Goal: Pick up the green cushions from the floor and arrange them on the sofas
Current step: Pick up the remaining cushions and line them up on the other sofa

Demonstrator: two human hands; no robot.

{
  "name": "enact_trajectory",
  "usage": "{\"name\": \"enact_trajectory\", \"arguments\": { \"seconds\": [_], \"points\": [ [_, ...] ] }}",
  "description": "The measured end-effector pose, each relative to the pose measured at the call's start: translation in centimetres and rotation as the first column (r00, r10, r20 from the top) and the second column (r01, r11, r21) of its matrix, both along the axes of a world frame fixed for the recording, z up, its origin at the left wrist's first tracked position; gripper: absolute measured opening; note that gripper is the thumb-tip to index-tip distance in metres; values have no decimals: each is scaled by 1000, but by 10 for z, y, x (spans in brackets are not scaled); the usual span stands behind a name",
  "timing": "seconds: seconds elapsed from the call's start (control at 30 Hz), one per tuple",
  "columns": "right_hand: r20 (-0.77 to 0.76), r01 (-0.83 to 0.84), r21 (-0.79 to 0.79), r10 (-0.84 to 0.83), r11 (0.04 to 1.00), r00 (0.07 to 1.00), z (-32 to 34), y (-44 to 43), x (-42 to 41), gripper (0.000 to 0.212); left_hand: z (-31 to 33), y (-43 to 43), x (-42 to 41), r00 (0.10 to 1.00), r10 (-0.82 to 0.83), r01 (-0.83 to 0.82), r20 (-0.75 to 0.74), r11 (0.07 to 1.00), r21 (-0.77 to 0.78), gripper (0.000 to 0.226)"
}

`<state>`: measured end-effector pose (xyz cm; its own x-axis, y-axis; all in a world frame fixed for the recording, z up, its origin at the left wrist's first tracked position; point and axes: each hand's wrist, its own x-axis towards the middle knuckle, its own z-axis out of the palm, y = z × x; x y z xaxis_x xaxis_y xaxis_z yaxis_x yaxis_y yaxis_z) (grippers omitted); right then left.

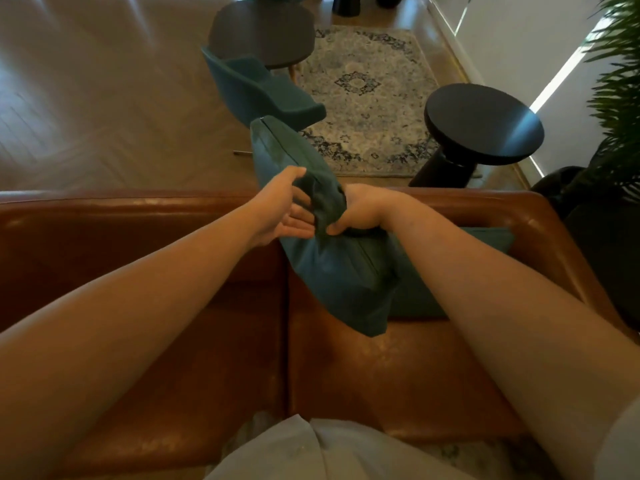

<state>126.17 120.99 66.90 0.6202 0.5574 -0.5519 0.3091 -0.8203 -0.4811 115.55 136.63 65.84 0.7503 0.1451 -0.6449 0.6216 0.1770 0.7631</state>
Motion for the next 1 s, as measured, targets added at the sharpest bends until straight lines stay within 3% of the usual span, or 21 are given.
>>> {"name": "enact_trajectory", "arguments": {
  "seconds": [0.1,0.13,0.17,0.2,0.23,0.27,0.3,0.37,0.43,0.5,0.57,0.67,0.73,0.83,0.9,1.0],
  "points": [
    [57,6,-8,-5,1000,998,-7,-33,12,64,-8,-7,10,987,-154,153,37,987,49,57],
    [44,15,15,-16,1000,999,-7,-43,16,60,-6,-8,12,968,-237,219,82,958,183,46],
    [39,24,35,-26,999,999,-8,-52,22,57,-6,-5,16,929,-346,262,132,866,425,37],
    [43,26,55,-29,998,999,-8,-61,28,55,-5,2,19,869,-469,219,160,653,725,34],
    [38,36,74,-39,997,999,-6,-69,34,55,-3,9,22,793,-593,99,143,356,929,43],
    [11,43,100,-44,994,999,-3,-76,39,54,1,15,24,712,-698,-3,71,98,995,60],
    [-30,50,124,-47,991,998,1,-81,44,54,6,21,24,638,-768,-32,-49,-91,995,83],
    [-103,31,155,-16,987,995,9,-85,50,54,13,31,30,532,-789,52,-308,-333,942,130],
    [-142,-23,166,47,986,989,13,-81,50,52,17,30,37,478,-761,106,-439,-446,889,147],
    [-180,-73,167,104,983,978,10,-73,43,52,17,26,39,463,-756,154,-462,-444,882,129],
    [-233,-117,149,150,982,961,-2,-62,37,58,13,30,35,474,-748,225,-464,-406,886,92],
    [-182,-274,-1,269,962,946,-18,-41,28,71,-10,41,13,523,-733,348,-435,-282,894,52],
    [-97,-310,-82,302,947,948,-32,-34,22,95,-25,50,3,574,-704,418,-420,-189,889,39],
    [108,-332,-234,364,914,925,-52,-27,6,137,-41,72,-8,647,-644,471,-407,-82,878,37],
    [248,-323,-293,397,900,883,-65,-17,-1,132,-49,88,-12,685,-615,484,-390,-16,875,37],
    [319,-314,-229,376,921,870,-81,9,3,91,-62,106,-13,716,-578,503,-391,40,863,43]
  ]
}}
